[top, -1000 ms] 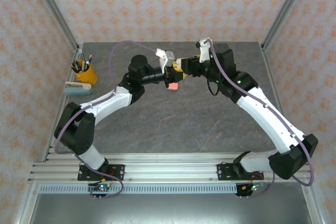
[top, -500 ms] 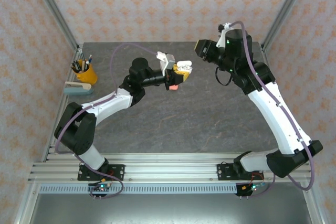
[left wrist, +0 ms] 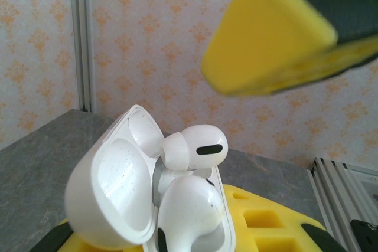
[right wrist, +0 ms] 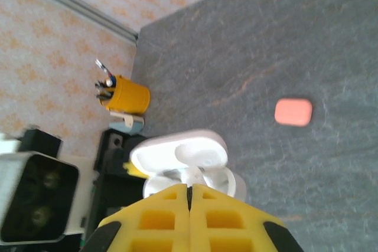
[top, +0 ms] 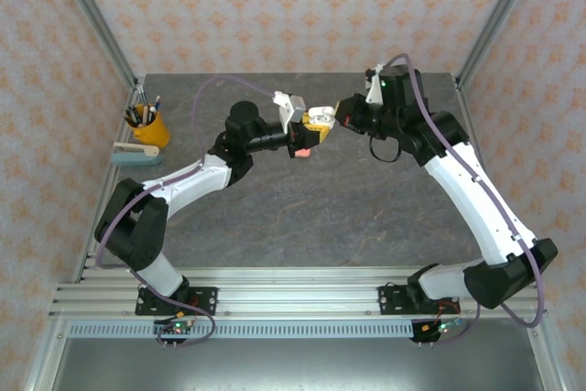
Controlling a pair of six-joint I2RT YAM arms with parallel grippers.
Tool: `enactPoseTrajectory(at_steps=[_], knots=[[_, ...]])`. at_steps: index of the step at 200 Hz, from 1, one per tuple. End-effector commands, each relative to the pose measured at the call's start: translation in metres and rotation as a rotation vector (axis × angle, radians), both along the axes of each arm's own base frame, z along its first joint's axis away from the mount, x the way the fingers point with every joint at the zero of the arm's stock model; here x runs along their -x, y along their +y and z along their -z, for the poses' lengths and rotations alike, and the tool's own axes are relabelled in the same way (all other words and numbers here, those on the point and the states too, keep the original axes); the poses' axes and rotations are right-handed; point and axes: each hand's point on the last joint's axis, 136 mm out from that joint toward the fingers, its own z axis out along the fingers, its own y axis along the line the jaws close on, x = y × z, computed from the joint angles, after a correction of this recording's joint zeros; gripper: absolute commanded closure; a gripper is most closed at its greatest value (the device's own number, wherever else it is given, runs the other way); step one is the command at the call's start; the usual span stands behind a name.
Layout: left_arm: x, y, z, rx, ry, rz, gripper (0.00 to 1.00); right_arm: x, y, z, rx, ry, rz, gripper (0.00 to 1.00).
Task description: Insert wireless bluetooth earbuds into charging case
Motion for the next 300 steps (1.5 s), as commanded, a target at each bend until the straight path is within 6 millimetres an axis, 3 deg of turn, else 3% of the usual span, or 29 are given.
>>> enactPoseTrajectory(at_steps=[1,42,189,254,300], knots=[[0.006,0.001,-0.025,0.024,-0.077,0.000,1.00,0.018,0.004,0.001,-0.052,0.043,-0.043,0.97],[0.007,0.001,-0.027,0.026,-0.082,0.005,1.00,0.022,0.006,0.004,-0.072,0.055,-0.057,0.98],[0.019,0.002,-0.034,0.026,-0.101,0.029,1.00,0.000,0.000,0.005,0.004,0.013,-0.014,0.99],[0.022,0.001,-0.031,0.024,-0.094,0.038,1.00,-0.011,-0.003,-0.007,0.004,-0.019,0.009,0.99],[0.019,0.002,-0.028,0.022,-0.093,0.024,1.00,-0.007,-0.002,-0.011,-0.014,-0.024,-0.013,0.98]])
